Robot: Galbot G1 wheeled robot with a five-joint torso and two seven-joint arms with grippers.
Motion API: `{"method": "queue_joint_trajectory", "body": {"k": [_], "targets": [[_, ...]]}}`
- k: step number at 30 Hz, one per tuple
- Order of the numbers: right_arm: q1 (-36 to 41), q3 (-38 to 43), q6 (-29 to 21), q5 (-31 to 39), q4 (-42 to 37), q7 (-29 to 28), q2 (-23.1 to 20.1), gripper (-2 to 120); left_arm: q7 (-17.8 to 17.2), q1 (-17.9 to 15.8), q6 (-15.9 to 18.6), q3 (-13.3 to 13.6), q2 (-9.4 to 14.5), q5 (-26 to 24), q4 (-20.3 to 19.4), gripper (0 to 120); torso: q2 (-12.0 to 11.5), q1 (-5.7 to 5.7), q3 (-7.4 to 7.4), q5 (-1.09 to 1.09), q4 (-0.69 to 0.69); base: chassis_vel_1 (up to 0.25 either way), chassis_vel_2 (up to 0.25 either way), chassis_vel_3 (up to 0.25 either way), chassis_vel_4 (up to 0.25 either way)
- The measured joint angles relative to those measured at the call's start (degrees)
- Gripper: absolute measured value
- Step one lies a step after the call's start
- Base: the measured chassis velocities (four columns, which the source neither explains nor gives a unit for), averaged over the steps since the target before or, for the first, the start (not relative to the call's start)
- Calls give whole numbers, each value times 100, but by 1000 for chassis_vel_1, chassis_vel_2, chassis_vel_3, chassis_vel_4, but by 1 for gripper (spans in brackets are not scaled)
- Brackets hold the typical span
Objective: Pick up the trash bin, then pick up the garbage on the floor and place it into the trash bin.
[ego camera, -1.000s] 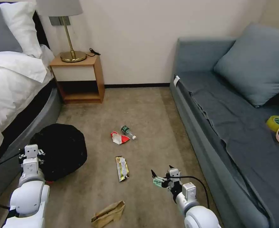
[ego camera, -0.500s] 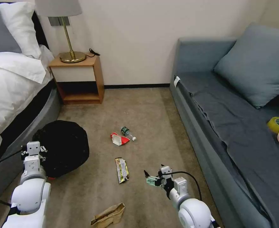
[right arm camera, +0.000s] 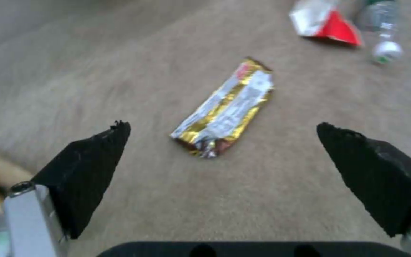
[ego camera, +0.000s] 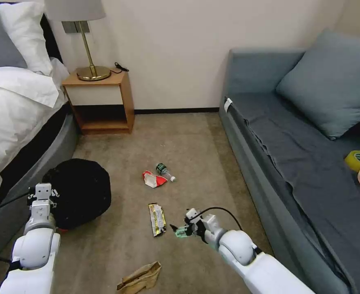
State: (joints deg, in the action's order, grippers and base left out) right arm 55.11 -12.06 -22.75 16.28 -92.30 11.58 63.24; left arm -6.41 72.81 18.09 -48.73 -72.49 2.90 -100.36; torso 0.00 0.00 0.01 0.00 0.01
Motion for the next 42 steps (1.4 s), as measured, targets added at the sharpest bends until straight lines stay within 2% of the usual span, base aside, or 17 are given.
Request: {"method": "queue_joint_trajectory", "body": {"k": [3,7,14,18,29,40,42], "targets": [[-292,-331,12,74,156,133,-99,100,48,-3,0,-19,41,-20,32,4,0,0,0,-1,-1,0,0,0,0],[-1340,-1526,165,250,444,588,-308,100,209,64,5,-87,107,-51,53,4,0,0,0,-1,0,0,0,0,0],[-1772,-2426,296,299,531,784,-318,100,270,208,-3,-145,65,-53,-83,4,0,0,0,-1,-1,0,0,0,0],[-1947,-3000,469,32,655,1040,-159,100,284,339,-3,-261,77,-110,-158,4,0,-1,-1,-1,-1,0,0,0,0],[-1993,-3457,648,-405,1004,1263,205,100,286,408,-20,-356,112,-132,-165,4,0,-1,-1,-1,-1,0,0,0,0],[-1957,-3630,1001,-1114,1779,1672,784,100,250,497,-234,-282,-97,106,-133,4,0,0,-1,-1,-1,0,0,0,0],[-1956,-3634,1058,-1219,1984,1716,923,93,236,552,-278,-297,-110,113,-109,4,0,-1,-1,-1,-1,0,0,0,0]]}}
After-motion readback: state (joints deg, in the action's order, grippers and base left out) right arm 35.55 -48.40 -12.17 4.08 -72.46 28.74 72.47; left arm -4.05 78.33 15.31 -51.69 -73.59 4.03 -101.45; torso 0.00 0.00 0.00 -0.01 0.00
